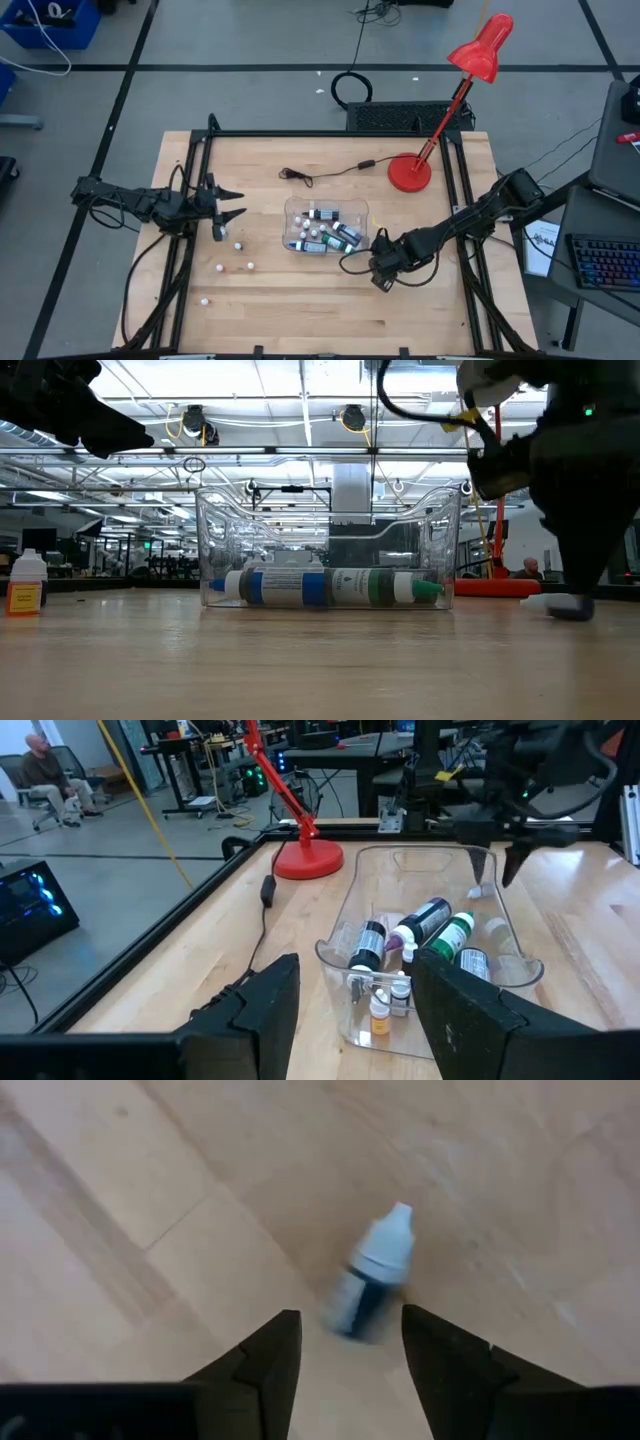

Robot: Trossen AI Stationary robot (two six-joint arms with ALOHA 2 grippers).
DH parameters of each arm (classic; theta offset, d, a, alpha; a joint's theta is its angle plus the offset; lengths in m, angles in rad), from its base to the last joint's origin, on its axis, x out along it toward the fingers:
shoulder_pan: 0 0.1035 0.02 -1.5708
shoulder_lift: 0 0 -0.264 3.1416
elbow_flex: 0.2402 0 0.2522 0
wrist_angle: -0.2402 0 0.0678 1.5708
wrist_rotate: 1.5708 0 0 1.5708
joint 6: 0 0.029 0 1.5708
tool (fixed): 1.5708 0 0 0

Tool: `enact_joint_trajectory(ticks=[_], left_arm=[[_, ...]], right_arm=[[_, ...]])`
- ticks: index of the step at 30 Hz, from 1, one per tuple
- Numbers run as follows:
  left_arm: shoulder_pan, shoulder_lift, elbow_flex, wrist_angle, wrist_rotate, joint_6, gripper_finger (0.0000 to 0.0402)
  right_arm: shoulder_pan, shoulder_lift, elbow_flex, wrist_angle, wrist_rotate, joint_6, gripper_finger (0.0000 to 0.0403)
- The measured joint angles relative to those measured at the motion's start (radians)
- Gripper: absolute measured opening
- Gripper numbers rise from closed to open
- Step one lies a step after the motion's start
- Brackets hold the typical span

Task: Pick & Place food coloring
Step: Put the small blue food coloring bottle into the transparent bin

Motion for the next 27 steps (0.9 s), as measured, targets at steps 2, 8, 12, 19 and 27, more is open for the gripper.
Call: enact_joint_trajectory(ticks=[2,8,12,19,27], left_arm=[[0.0,0.0,0.0,0.0,0.0,0.0,0.0196],[0.0,0.0,0.0,0.0,0.0,0.0,0.0196],[0.0,0.0,0.0,0.0,0.0,0.0,0.0196],[0.0,0.0,0.0,0.0,0.0,0.0,0.0196],[0.0,0.0,0.0,0.0,0.0,0.0,0.0196]], right_arm=[[-0.001,0.0,-0.038,0.05,-0.027,0.014,0.0168],[0.0,-0.006,-0.113,0.152,-0.027,0.055,0.0169],[0.0,-0.005,-0.121,0.151,-0.022,0.006,0.0169],[0.0,-0.028,-0.122,0.073,0.027,-0.097,0.0169],[-0.013,-0.022,-0.128,0.268,0.152,-0.341,0.0169]])
